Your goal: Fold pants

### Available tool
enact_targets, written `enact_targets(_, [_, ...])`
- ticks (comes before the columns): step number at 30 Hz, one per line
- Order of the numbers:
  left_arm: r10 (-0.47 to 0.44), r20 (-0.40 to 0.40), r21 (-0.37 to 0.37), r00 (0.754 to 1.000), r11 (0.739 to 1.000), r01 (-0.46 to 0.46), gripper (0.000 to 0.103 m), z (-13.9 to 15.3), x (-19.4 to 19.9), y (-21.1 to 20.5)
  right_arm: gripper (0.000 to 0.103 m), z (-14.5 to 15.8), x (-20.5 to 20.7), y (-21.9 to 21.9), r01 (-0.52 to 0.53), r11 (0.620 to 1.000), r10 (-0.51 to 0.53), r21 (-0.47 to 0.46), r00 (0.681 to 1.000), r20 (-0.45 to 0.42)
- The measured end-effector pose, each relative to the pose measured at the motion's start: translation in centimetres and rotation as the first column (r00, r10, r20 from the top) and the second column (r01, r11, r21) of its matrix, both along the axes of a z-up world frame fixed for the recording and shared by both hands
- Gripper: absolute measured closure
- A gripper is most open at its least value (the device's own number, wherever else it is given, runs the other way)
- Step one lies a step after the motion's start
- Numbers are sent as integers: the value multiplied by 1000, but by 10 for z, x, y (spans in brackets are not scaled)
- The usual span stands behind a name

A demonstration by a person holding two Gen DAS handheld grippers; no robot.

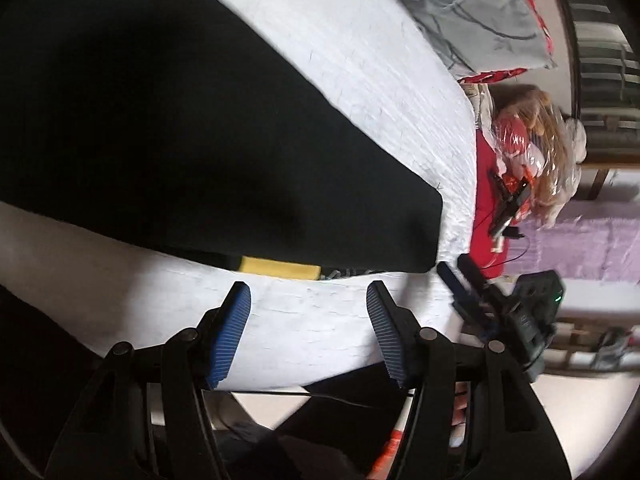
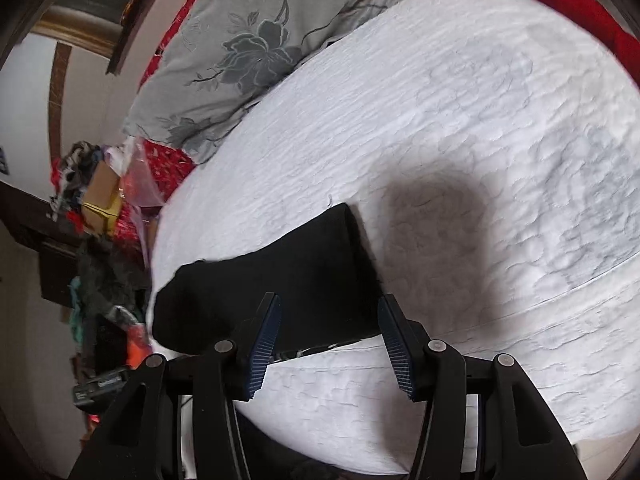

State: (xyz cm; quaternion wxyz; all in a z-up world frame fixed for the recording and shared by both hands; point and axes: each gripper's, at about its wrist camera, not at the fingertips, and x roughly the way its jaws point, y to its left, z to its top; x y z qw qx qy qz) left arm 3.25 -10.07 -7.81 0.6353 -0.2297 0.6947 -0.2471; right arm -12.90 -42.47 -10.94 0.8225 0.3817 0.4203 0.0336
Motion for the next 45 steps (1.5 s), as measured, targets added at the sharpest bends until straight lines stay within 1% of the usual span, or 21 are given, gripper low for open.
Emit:
enact_targets(3, [26, -61, -29, 998, 999, -28, 44, -8, 6, 2, 50, -8, 3, 4, -20, 1000, 20, -7, 999, -26])
enact_targets(13, [84, -88, -6, 993, 996, -85, 44, -18, 17, 3, 50, -19, 11, 11, -19, 1000, 19, -9, 999, -31])
enact_targets(17, [101, -102, 1, 990, 995, -102, 45, -23, 20, 4, 57, -19, 17, 13, -26, 999, 25, -30, 999, -35])
enact_targets(19, [118, -112, 14, 987, 993, -117, 50, -25, 20, 6, 59, -19, 19, 15, -33, 998, 31, -49, 999, -43])
enact_targets(21, [124, -103, 50, 987, 992, -120, 70, -26, 20, 7, 64, -21, 20, 16, -33, 998, 29, -63, 998, -49])
enact_targets(22, [131, -104, 63, 986, 990, -124, 78, -27, 20, 7, 71, -21, 22, 16, -32, 997, 29, -68, 998, -50])
enact_targets(23, [141, -109, 62, 984, 989, -135, 95, -28, 21, 8, 83, -21, 23, 15, -30, 997, 27, -73, 998, -50])
enact_targets(24, [148, -115, 55, 982, 988, -142, 99, -29, 21, 9, 89, -22, 24, 15, -26, 997, 22, -79, 998, -51])
enact_targets(25, [159, -121, 52, 980, 987, -154, 99, -28, 20, 11, 95, -23, 26, 14, -23, 997, 19, -76, 998, -54])
enact_targets(27, [160, -116, 39, 980, 987, -157, 101, -20, 14, 12, 97, -24, 26, 12, -15, 998, 12, -54, 999, -49])
enact_targets(29, [137, -51, 52, 989, 990, -134, 101, -7, 6, 13, 97, -18, 21, 11, -17, 999, 16, -30, 1000, -23])
enact_targets(31, [132, -39, 73, 990, 989, -129, 101, -11, 4, 13, 97, -11, 12, 13, -37, 999, 37, -34, 999, 4])
enact_targets(33, [137, -64, 102, 989, 986, -130, 101, -24, 5, 13, 97, -17, 7, 12, -40, 998, 39, -46, 999, -22])
enact_targets(36, [159, -82, 87, 984, 985, -152, 100, -29, 2, 16, 93, -32, 7, 11, -31, 998, 27, -63, 997, -67])
enact_targets(38, [151, -63, 76, 987, 986, -146, 100, -17, -3, 16, 91, -28, 4, 10, -26, 999, 24, -46, 999, -41])
enact_targets(39, [155, -45, 67, 987, 986, -152, 96, -10, -6, 16, 89, -22, 0, 6, -12, 1000, 12, -27, 1000, -4])
enact_targets(40, [151, -21, 58, 988, 987, -149, 91, -3, -9, 13, 80, -19, -3, 2, -5, 1000, 6, -13, 1000, 18])
enact_targets(41, [135, -3, 60, 991, 989, -135, 77, 1, -14, 7, 61, -15, -5, -3, 9, 1000, -9, -3, 999, 41])
enact_targets(42, [119, 4, 67, 993, 991, -119, 65, 1, -17, 3, 53, -10, -6, -10, 31, 1000, -31, 1, 998, 57])
enact_targets(43, [100, 7, 72, 995, 992, -100, 65, 1, -20, -4, 47, -8, -6, -14, 42, 999, -42, 3, 997, 62])
enact_targets(45, [78, 4, 80, 997, 994, -78, 65, -3, -20, -11, 47, -8, -2, -17, 37, 999, -39, 20, 997, 60])
